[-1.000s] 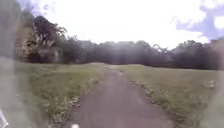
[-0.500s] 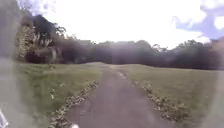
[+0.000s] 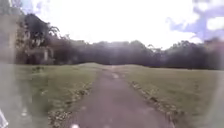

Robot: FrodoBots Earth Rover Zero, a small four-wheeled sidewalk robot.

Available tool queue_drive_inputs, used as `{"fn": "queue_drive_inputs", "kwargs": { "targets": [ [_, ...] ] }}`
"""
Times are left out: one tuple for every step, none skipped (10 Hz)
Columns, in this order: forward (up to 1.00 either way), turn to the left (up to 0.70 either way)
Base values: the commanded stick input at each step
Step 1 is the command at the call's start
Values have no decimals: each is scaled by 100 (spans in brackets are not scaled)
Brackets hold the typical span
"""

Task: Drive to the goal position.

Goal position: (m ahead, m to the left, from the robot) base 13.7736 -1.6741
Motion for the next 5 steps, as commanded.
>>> {"fn": "queue_drive_inputs", "kwargs": {
  "targets": [
    [100,0],
    [100,0],
    [100,-3],
    [100,-21],
    [100,-38]
  ]
}}
